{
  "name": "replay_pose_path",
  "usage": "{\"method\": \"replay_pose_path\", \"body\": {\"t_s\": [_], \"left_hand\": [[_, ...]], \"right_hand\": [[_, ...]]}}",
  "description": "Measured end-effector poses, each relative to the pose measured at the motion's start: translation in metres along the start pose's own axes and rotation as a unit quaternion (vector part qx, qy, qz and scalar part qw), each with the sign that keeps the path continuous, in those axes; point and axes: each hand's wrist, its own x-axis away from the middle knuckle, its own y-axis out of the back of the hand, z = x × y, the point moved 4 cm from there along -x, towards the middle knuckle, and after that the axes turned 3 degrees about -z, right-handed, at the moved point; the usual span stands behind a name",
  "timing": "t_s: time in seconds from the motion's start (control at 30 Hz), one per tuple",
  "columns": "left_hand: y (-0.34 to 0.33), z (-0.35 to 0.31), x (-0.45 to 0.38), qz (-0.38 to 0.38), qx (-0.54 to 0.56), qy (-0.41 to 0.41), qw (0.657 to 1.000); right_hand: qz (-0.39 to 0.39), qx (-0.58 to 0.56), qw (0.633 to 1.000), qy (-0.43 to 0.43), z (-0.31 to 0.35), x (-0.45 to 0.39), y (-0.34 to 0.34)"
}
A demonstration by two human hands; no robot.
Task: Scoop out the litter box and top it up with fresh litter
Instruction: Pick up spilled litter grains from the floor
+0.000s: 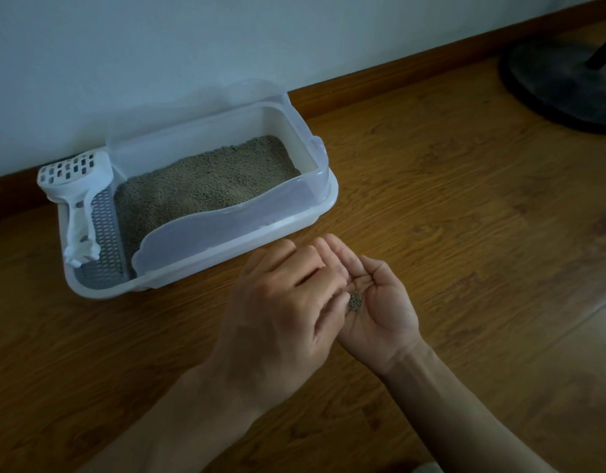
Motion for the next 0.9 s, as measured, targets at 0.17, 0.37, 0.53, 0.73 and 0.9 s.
{"method": "replay_pose_path", "body": {"t_s": [0.17,0.37,0.53,0.73,0.9], "left_hand": [[0.015,0.016,0.007,-0.024,0.009,0.019,0.999],[0.036,0.046,0.015,-0.060,-0.004,0.060,0.996],[0.043,0.073,0.023,-0.081,-0.008,0.098,0.992],[0.034,0.101,0.032,-0.093,-0.007,0.135,0.986],[0.028,0.115,0.040,-0.068,-0.020,0.162,0.984]], "right_hand": [[-0.006,0.077,0.996,-0.035,-0.021,-0.010,-0.002],[-0.015,0.097,0.995,-0.027,-0.028,-0.019,-0.013],[-0.040,0.074,0.996,0.027,-0.007,-0.015,-0.015],[-0.075,0.072,0.991,0.084,0.023,-0.005,-0.008],[-0.083,0.063,0.989,0.104,0.039,0.002,0.000]]}}
